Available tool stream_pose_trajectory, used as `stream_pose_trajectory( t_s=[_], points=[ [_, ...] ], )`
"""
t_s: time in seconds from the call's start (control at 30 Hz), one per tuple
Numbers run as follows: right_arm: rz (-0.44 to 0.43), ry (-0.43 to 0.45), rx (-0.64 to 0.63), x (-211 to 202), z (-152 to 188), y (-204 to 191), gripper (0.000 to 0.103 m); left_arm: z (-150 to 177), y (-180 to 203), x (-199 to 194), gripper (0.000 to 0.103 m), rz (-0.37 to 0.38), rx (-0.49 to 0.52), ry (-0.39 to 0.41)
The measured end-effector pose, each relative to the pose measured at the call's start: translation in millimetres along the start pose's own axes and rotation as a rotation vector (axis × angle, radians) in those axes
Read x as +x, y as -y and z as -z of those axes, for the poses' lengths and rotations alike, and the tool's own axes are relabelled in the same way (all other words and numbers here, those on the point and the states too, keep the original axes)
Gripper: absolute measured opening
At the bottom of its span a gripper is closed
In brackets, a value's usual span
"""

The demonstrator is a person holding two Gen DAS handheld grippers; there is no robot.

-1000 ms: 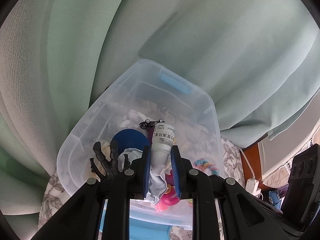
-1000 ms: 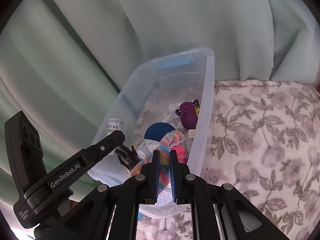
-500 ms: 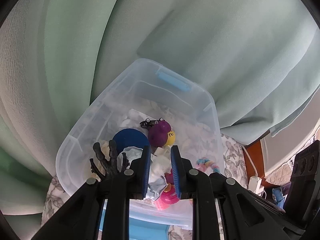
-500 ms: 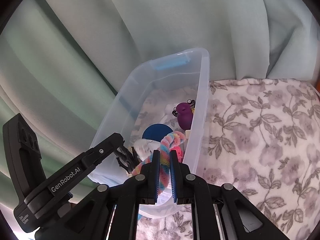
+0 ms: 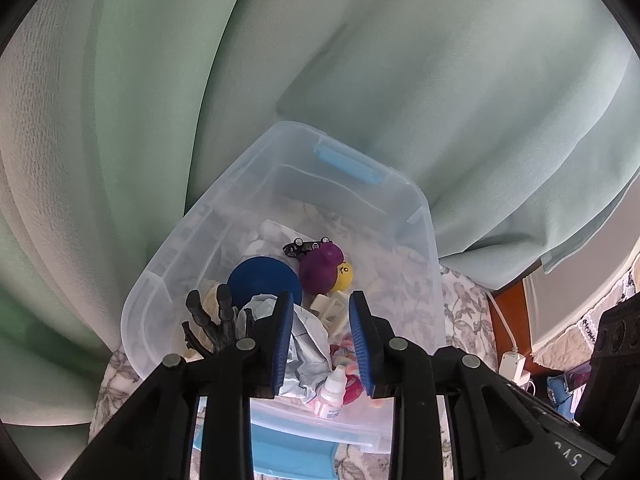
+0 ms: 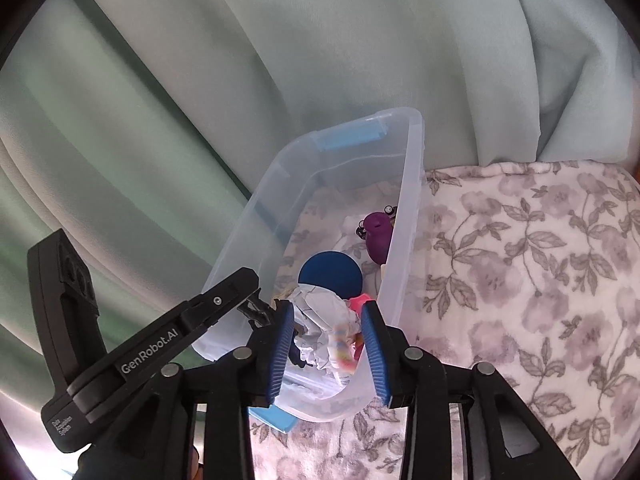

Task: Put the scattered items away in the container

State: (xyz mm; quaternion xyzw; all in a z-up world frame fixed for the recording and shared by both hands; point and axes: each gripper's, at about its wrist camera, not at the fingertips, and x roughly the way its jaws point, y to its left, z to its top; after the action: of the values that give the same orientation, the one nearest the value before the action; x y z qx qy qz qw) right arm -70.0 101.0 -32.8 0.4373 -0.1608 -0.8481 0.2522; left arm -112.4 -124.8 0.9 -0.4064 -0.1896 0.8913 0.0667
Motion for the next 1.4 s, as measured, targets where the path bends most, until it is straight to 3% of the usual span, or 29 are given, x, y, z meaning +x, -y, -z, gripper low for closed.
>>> stream_pose_trajectory(
  t_s=[0.1, 0.5, 1.13, 1.27, 1.4],
  points=[
    [0.017, 0.040, 0.004, -15.4, -2.2, 6.9, 0.044, 0.1, 2.0, -2.0, 0.048, -0.008, -0.009, 0.000],
    [0.139, 0.158, 0.219, -77.8, 9.2, 100.3, 0.058, 3.3, 32.9, -7.4, 0.067, 0.002, 0.042, 0.006],
    [0.165, 0.240, 0.359, -128.4, 35.6, 176.8, 0.079, 24.6, 113.2, 1.6, 0.075, 0.051, 0.225, -0.020],
    [0.162, 0.238, 0.355, -131.1, 39.2, 179.2, 0.083, 29.7, 120.9, 0.3, 0.076, 0.059, 0.248, -0.026],
    [0.150, 0.224, 0.297, -129.6, 37.0, 166.5, 0.090, 40.5, 126.8, -2.6, 0.083, 0.063, 0.274, -0.034]
  ],
)
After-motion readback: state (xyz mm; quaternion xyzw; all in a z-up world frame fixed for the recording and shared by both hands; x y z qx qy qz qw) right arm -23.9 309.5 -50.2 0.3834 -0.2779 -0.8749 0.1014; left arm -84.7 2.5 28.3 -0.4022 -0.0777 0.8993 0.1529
